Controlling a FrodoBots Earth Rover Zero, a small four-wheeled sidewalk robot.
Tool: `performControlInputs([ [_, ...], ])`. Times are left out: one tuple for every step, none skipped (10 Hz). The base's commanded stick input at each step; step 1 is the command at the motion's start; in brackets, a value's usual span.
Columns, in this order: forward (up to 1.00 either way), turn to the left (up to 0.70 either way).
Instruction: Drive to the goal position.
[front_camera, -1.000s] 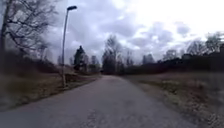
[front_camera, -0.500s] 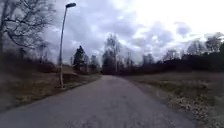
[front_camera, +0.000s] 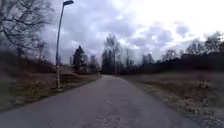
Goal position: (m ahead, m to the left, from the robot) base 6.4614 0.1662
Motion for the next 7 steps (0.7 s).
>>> performControlInputs([
  [0.50,0.00],
  [0.50,0.00],
  [0.50,0.00],
  [0.50,0.00],
  [0.50,0.00],
  [0.50,0.00],
  [0.50,0.00],
])
